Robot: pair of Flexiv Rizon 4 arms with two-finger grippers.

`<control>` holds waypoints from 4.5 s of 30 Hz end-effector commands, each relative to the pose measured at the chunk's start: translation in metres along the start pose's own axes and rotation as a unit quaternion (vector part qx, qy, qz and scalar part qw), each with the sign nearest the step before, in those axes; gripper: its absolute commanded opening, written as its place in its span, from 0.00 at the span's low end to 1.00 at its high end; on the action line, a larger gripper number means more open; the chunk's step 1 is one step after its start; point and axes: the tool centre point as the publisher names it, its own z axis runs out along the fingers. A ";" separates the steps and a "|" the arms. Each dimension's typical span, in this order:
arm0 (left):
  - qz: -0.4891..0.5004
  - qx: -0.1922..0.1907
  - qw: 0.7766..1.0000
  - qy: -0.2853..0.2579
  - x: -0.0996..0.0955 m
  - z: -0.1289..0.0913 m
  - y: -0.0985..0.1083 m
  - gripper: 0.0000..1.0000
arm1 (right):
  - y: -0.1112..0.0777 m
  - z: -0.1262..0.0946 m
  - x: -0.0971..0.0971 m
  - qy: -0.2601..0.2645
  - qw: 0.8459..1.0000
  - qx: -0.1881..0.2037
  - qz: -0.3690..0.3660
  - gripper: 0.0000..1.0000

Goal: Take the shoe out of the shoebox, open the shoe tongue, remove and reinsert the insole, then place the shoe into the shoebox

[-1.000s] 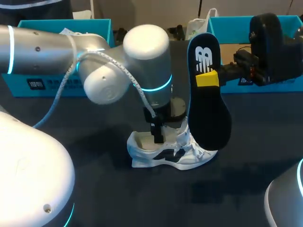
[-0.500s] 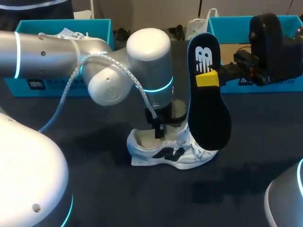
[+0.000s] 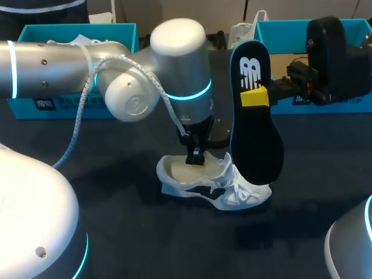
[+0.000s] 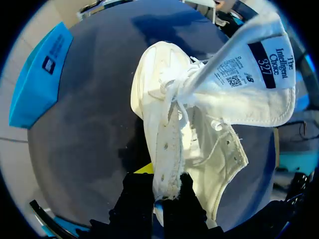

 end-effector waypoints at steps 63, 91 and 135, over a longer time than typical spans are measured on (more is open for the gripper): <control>0.545 -0.010 0.838 -0.018 0.019 0.019 -0.022 0.00 | 0.000 0.002 -0.001 0.000 1.000 0.001 0.001 0.00; 0.540 0.152 0.793 -0.238 0.011 -0.114 -0.007 1.00 | 0.000 0.002 -0.001 0.000 1.000 0.001 0.001 0.00; 0.477 0.313 0.617 -0.541 -0.035 -0.222 -0.002 1.00 | 0.029 -0.070 -0.125 0.065 0.984 -0.040 0.158 0.00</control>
